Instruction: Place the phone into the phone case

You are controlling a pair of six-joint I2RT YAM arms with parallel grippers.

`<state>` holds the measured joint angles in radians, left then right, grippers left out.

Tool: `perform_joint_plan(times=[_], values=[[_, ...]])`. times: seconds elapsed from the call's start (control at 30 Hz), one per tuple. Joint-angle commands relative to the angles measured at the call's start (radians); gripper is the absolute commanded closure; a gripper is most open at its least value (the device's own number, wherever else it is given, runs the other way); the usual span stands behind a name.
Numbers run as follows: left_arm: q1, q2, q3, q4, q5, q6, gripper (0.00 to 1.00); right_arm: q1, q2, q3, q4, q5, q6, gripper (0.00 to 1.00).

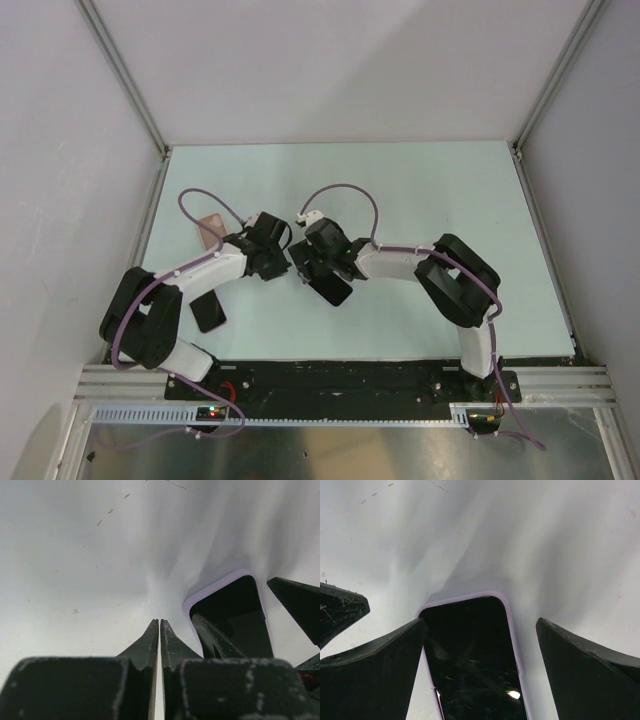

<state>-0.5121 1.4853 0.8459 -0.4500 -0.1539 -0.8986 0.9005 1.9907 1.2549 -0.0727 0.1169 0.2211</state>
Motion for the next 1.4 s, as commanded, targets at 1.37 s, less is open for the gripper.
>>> perform_joint_plan(times=[1.37], values=[[0.058,-0.116,-0.007,0.018,0.039,0.031,0.7,0.076,-0.073,-0.216,-0.131,0.129,-0.028,0.01]])
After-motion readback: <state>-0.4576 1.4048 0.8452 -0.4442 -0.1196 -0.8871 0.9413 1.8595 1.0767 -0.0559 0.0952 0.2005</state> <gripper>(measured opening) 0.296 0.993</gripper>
